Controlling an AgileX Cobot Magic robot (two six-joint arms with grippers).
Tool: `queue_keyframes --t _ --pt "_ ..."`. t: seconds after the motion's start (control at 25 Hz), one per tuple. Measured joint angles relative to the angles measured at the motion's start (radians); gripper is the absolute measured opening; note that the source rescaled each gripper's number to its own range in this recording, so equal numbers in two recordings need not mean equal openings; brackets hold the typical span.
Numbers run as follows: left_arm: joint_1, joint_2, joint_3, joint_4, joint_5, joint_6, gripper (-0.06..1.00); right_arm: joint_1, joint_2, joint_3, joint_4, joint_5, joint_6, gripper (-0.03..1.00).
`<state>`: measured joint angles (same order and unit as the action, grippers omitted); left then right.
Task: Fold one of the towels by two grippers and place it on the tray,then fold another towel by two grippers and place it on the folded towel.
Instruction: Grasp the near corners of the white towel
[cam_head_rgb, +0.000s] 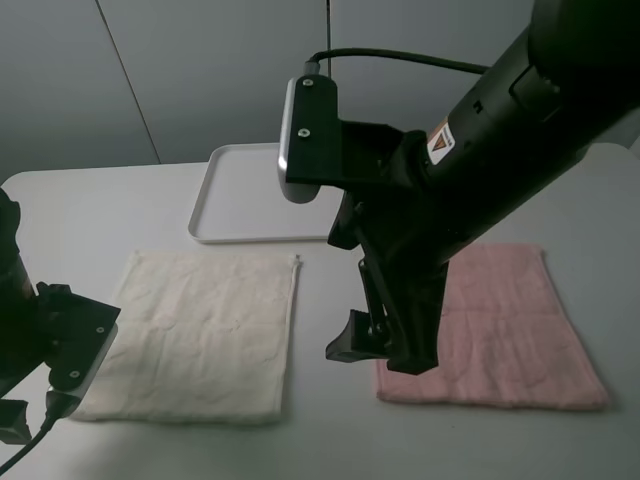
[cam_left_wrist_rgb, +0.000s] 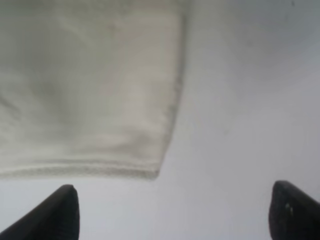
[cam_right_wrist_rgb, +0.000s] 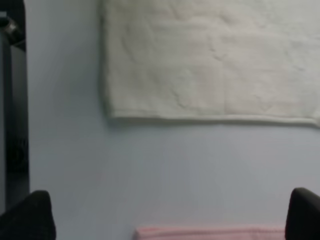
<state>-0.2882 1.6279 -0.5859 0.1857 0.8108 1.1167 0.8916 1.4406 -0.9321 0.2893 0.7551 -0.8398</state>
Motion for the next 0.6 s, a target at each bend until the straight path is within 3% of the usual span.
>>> queue_keyframes --t 0.12,0.24,0.6 --pt "0.000 0.000 0.045 0.051 -0.059 -0.028 0.99 0.066 0.058 0.000 -0.017 -0.027 0.018 1.00" --pt "0.000 0.000 0.060 0.051 -0.134 -0.042 0.99 0.125 0.116 -0.012 -0.021 -0.037 0.042 1.00" --pt "0.000 -0.001 0.063 0.041 -0.210 -0.025 0.99 0.175 0.257 -0.119 -0.049 -0.042 0.105 1.00"
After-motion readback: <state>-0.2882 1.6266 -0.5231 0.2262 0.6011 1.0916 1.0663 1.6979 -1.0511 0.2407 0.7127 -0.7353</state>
